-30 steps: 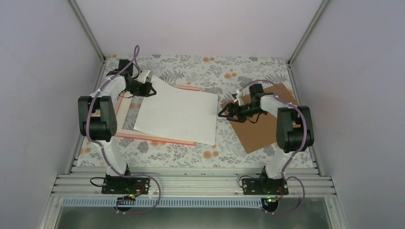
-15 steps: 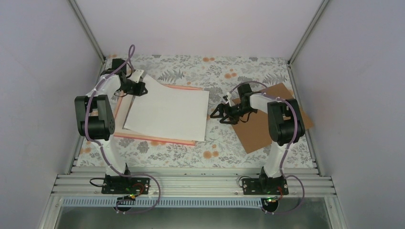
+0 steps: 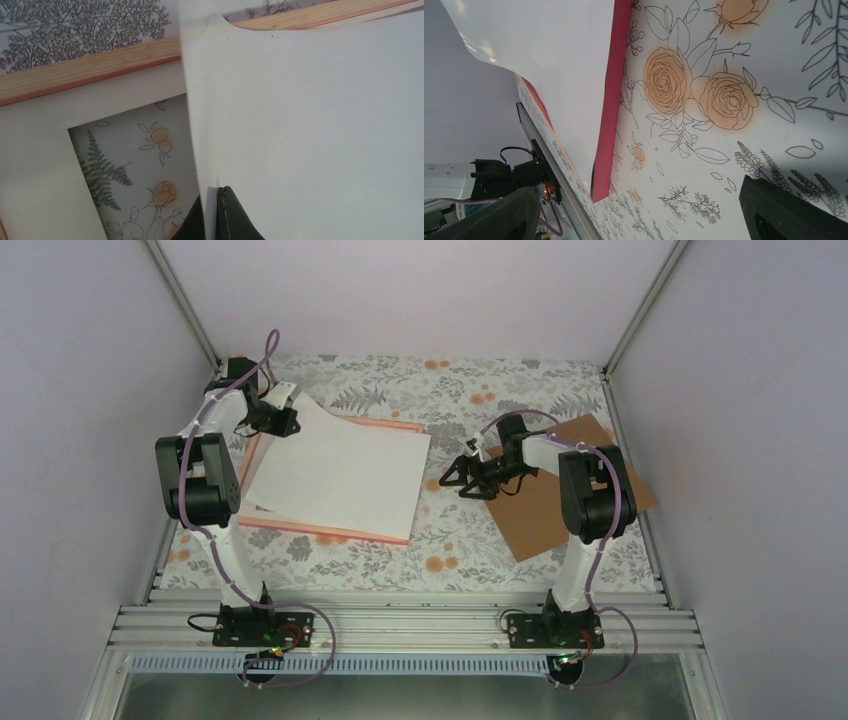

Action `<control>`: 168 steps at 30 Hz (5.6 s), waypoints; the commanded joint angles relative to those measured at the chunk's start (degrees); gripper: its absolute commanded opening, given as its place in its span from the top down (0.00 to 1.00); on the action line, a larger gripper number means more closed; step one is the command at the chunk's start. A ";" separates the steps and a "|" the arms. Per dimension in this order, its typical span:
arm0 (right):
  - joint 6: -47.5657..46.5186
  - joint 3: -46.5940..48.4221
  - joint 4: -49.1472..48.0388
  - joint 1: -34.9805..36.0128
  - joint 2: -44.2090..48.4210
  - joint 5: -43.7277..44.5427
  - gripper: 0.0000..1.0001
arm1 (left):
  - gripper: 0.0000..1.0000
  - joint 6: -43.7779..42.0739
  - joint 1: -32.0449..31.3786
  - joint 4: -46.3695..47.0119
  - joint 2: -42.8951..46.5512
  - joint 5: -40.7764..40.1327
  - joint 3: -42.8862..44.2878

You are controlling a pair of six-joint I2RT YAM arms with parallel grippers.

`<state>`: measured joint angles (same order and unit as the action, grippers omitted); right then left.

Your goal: Put the photo into the frame

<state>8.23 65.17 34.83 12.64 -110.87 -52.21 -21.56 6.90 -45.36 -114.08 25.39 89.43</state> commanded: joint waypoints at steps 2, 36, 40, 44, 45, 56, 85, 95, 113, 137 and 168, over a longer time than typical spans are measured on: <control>-0.48 -1.73 -0.53 -0.71 -1.19 6.65 0.00 | 0.98 -0.87 0.22 -0.93 2.45 4.21 1.76; -1.11 -1.26 -0.11 -1.25 0.00 8.46 0.00 | 0.98 2.89 3.29 6.53 4.18 2.49 -4.65; -1.18 -1.45 -0.14 -1.32 0.11 8.74 0.00 | 0.98 1.65 3.43 6.44 4.11 1.40 -4.77; -1.11 -1.45 -0.17 -1.39 -0.03 8.95 0.00 | 0.98 0.17 3.82 5.55 3.49 0.72 -4.20; -1.10 -1.37 -0.12 -1.39 0.01 8.95 0.00 | 0.98 -0.10 3.83 5.47 3.44 0.68 -4.19; -1.16 -1.45 -0.15 -1.55 0.01 9.14 0.00 | 0.98 -4.16 4.00 3.01 1.72 0.48 -1.30; -1.28 -1.36 -0.35 -1.88 -0.40 9.05 0.00 | 0.98 -7.91 3.50 -2.70 -0.47 2.84 1.50; -1.23 -1.42 -0.44 -1.90 -0.01 9.09 0.00 | 0.98 -8.47 3.64 -6.99 -0.38 3.32 2.95; -1.29 -1.88 -0.76 -1.88 0.98 9.27 0.00 | 0.41 -4.89 3.68 0.94 3.06 -5.71 -1.00; -1.59 -2.71 -0.88 -1.94 1.99 9.23 0.00 | 0.04 -8.05 13.41 -3.24 -0.46 1.49 -7.82; -4.08 2.27 0.10 -2.97 7.42 8.39 0.00 | 0.01 -3.13 9.25 5.91 16.76 4.50 -19.06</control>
<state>6.50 64.45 34.41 10.94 -107.26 -45.28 -23.07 17.58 -44.10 -104.33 32.58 67.64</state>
